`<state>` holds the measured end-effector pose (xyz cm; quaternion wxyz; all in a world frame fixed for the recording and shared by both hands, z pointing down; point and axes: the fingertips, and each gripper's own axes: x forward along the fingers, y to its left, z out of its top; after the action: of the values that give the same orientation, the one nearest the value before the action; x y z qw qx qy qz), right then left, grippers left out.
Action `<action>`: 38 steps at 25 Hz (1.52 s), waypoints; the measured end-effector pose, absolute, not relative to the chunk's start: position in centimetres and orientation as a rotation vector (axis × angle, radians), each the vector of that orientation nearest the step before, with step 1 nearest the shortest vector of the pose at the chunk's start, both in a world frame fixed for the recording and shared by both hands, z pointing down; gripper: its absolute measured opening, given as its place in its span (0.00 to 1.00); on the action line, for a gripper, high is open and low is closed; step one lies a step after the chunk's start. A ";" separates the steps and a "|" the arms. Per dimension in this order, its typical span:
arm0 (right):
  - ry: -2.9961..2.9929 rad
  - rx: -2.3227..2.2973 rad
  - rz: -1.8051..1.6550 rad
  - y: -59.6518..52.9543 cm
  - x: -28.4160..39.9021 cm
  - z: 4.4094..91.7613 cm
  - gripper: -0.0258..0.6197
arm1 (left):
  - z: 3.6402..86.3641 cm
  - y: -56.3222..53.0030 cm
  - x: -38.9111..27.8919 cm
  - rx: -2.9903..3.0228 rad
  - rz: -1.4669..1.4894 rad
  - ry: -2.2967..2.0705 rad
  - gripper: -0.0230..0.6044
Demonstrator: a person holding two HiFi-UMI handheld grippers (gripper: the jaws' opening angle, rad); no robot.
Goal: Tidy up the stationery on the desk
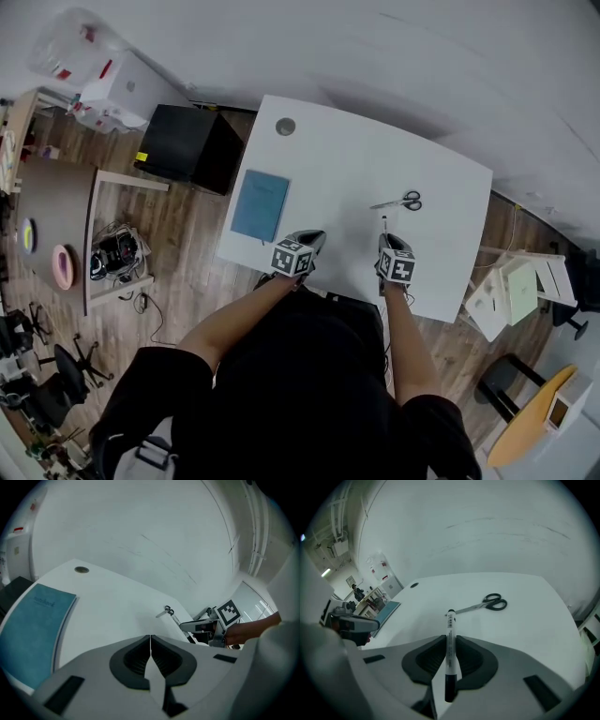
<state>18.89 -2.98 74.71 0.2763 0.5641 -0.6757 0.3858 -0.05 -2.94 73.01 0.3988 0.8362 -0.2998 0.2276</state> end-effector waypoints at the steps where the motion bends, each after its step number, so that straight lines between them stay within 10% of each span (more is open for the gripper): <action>1: -1.810 1.521 1.054 -3.0 17.3 74.7 0.16 | 72.9 -3.3 -1.2 2.122 0.581 -0.749 0.07; 19: -1.796 1.601 1.279 -8.0 -7.0 76.4 0.16 | 73.6 -8.5 -17.3 2.155 0.626 -0.688 0.07; 38: -1.756 1.672 1.490 -10.3 -11.5 78.4 0.16 | 73.9 -9.7 -20.3 2.174 0.617 -0.711 0.07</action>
<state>-11.49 -10.27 78.43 0.1471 0.5812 -0.6103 0.5178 -20.33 -9.73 73.85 0.3766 0.8502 -0.2778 0.2411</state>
